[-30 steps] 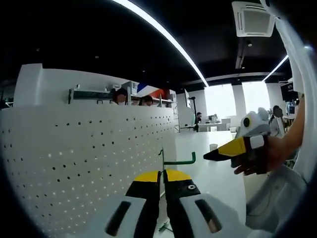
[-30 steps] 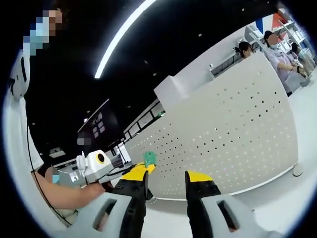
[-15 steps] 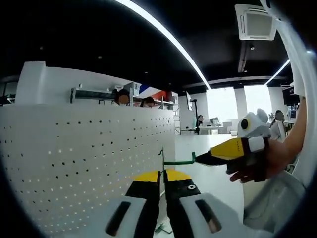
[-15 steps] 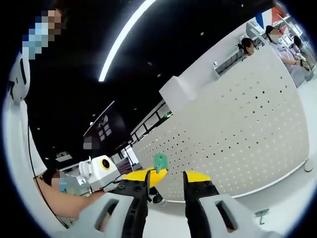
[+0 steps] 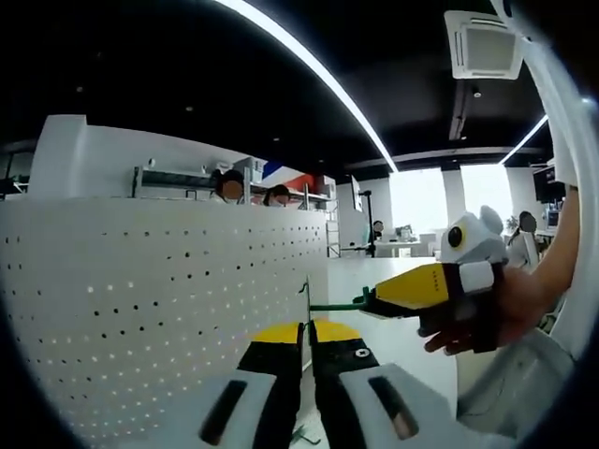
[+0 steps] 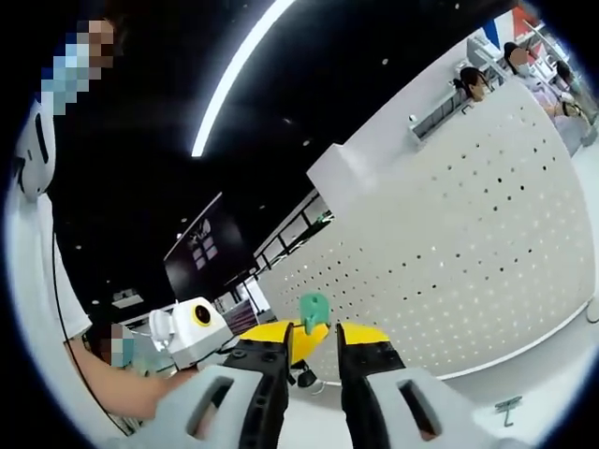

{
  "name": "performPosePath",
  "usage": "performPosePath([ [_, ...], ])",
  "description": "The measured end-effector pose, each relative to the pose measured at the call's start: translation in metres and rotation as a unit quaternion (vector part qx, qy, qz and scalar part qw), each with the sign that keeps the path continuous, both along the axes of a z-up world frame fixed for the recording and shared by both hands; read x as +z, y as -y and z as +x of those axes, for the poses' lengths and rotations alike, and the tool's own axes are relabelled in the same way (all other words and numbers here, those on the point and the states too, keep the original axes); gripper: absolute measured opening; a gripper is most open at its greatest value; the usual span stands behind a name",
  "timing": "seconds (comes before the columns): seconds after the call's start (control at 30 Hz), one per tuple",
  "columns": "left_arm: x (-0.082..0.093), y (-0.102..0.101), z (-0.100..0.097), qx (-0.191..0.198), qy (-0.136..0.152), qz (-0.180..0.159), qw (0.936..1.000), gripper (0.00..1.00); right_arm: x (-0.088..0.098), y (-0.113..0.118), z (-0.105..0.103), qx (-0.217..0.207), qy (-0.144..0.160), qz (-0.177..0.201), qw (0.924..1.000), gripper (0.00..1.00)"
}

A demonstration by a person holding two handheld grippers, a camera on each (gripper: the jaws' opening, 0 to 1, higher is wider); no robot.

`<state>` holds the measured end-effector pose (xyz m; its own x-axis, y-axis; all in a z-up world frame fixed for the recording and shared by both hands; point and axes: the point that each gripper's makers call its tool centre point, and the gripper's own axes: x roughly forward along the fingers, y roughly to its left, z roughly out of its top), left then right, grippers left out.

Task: Insert the hook assembly into the mounting plate slot until the hook locks in place.

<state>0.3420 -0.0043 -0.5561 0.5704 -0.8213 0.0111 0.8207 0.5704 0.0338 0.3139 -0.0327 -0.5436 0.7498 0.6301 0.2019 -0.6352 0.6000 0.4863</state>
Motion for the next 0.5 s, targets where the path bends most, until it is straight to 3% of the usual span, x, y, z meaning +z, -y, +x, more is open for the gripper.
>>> performPosePath([
  [0.5, 0.0015, 0.0076, -0.0045, -0.001, -0.003, -0.008, 1.0, 0.02, 0.002, -0.0067, 0.0048, 0.002, 0.0, 0.0, 1.0, 0.15],
])
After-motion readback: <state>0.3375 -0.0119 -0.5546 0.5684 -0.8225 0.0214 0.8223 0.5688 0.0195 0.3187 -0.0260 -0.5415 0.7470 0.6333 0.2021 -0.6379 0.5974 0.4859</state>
